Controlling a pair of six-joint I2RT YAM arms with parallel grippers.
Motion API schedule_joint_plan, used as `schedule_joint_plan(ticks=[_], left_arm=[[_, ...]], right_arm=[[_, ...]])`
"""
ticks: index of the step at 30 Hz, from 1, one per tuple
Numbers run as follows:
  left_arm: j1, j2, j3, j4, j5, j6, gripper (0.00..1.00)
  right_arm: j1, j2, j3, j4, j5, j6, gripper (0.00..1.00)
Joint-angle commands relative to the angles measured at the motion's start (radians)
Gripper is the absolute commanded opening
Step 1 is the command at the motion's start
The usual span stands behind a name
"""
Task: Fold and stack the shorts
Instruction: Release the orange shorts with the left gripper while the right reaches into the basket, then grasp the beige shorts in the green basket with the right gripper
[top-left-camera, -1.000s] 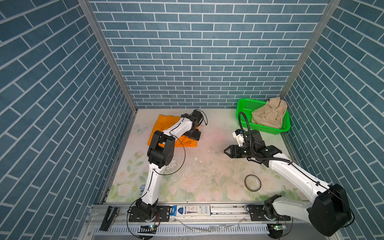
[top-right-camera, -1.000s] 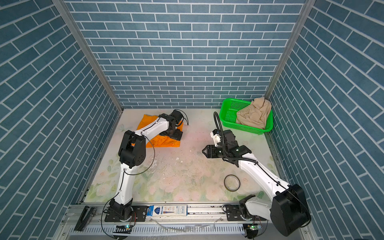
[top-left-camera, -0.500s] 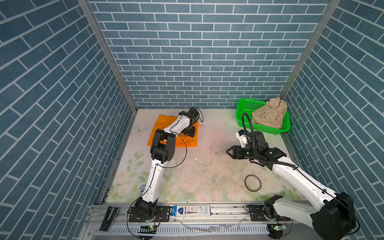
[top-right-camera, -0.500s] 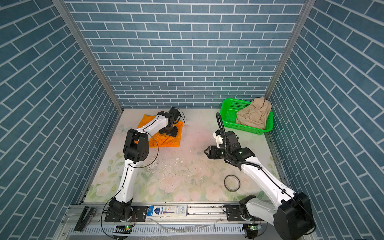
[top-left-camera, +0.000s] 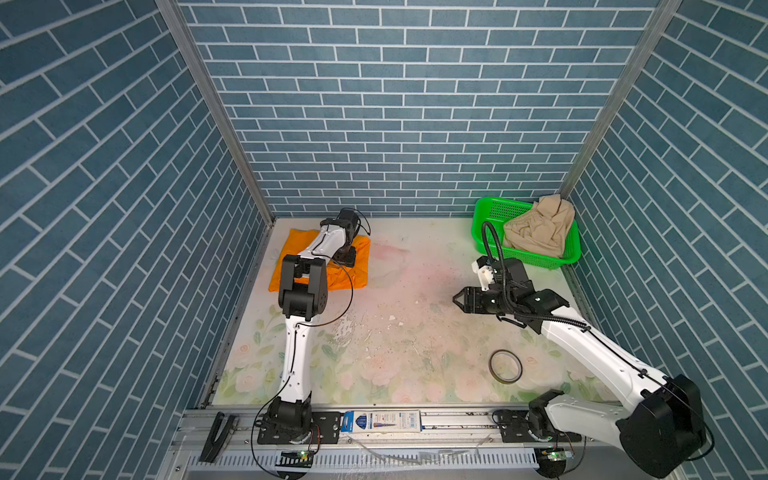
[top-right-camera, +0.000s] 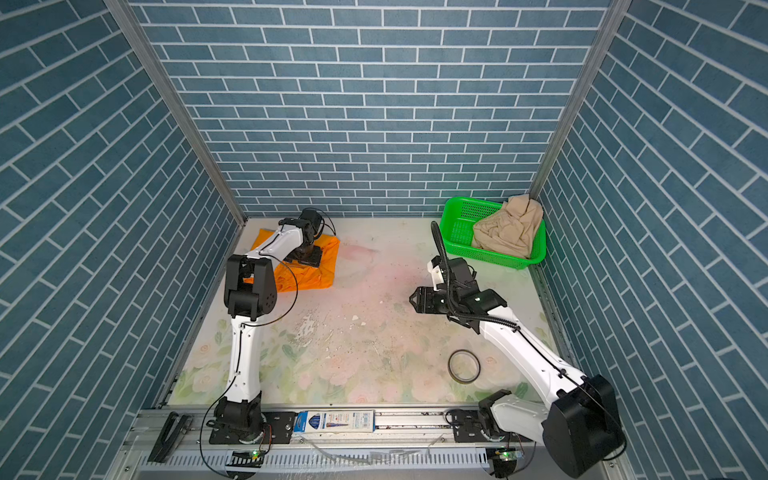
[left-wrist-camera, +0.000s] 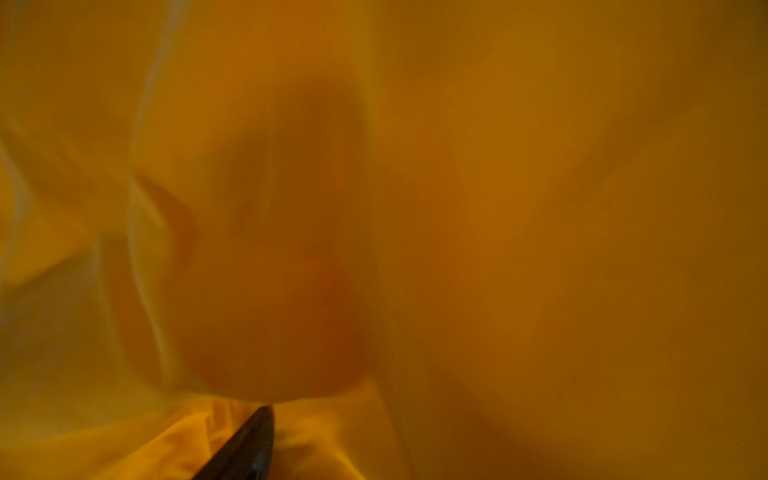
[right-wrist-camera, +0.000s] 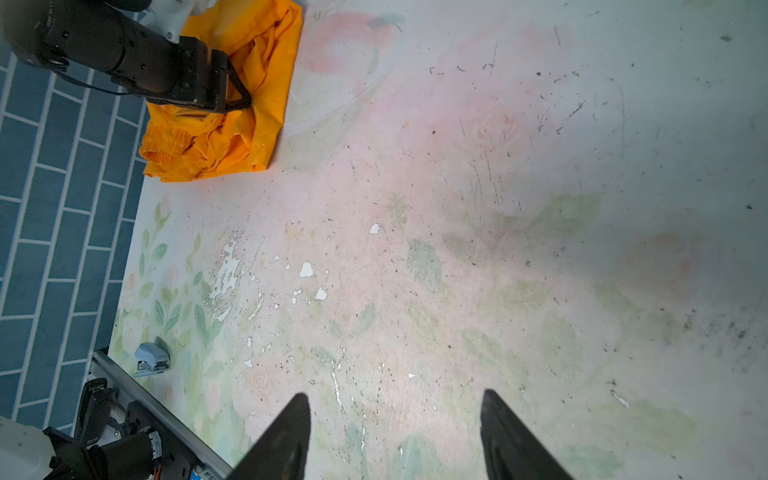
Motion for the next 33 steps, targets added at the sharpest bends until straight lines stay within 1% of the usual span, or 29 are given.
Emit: schedule_joint_plan(ticks=[1,5,8,9,11,13,15,18,22,24,28,31,33], left_arm=[[0.048,0.04,0.012,-0.064,-0.07,0.064,0.79],[0.07,0.014,-0.009,-0.056,-0.073,0.085,0.8],[0.076,-0.012,-0.032,-0.061,-0.102,0.098,0.85],[0.078,-0.024,-0.034,-0.067,-0.091,0.096,0.87],[0.078,-0.061,-0.042,-0.064,-0.04,0.093,0.94],[0.075,-0.133,-0.068,-0.045,0.03,0.079,1.0],[0.072,-0.231,-0.117,-0.006,0.108,0.062,1.0],[0.072,-0.394,-0.238,0.078,0.221,0.02,1.0],[0.072,-0.599,-0.415,0.125,0.347,-0.045,1.0],[0.071,-0.719,-0.534,0.167,0.412,-0.076,1.0],[0.071,-1.0,-0.798,0.279,0.515,-0.162,1.0],[0.068,-1.184,-0.943,0.333,0.565,-0.2,1.0],[0.066,-1.272,-1.004,0.342,0.588,-0.208,1.0]], right_arm=[[-0.001,0.029,0.039,0.009,0.024,0.046,0.66],[-0.001,0.035,0.05,-0.012,0.091,0.035,0.66],[-0.006,0.053,0.098,-0.063,0.175,-0.015,0.67],[-0.014,0.065,0.125,-0.085,0.213,-0.034,0.69],[-0.053,0.086,0.181,-0.115,0.223,-0.071,0.7],[-0.1,0.101,0.246,-0.131,0.228,-0.108,0.7],[-0.149,0.121,0.316,-0.163,0.266,-0.143,0.71],[-0.248,0.181,0.421,-0.216,0.316,-0.193,0.75],[-0.415,0.304,0.506,-0.197,0.295,-0.225,0.76],[-0.47,0.373,0.538,-0.166,0.316,-0.239,0.76],[-0.522,0.528,0.62,-0.119,0.39,-0.294,0.77],[-0.534,0.621,0.685,-0.095,0.432,-0.336,0.77],[-0.542,0.674,0.727,-0.082,0.44,-0.355,0.78]])
